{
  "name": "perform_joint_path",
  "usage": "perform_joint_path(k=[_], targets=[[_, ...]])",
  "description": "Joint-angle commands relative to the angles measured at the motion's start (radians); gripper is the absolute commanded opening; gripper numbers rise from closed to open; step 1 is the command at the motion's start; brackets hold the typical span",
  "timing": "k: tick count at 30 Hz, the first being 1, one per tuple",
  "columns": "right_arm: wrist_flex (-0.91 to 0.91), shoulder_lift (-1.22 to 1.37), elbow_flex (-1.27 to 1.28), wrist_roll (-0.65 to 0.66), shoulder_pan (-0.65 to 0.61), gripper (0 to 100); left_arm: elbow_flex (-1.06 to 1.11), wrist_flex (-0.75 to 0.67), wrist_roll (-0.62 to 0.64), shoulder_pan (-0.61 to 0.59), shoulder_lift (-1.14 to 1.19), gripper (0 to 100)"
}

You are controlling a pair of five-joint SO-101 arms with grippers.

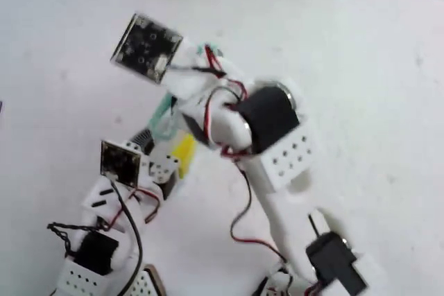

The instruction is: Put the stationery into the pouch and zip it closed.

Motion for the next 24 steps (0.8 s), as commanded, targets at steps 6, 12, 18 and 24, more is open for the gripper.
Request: perform_joint_path(k=[6, 12, 18, 24], targets=[[-0.113, -0.041, 0.072, -0.245, 0.203, 1.8, -0.046, -0.028, 0.006, -0.005, -0.005, 19], [-0.124, -0.239, 0.072, -0.301, 0.12, 14.6, 0.018, -0.118, 0.006, -0.001, -0.005, 19], [-0.136, -0.311, 0.074, -0.319, 0.065, 20.0, 0.071, -0.198, -0.123, 0.05, -0.005, 10], [-0.124, -0.343, 0.081, -0.319, 0.229, 19.4, 0.078, -0.19, -0.157, 0.084, -0.005, 9]])
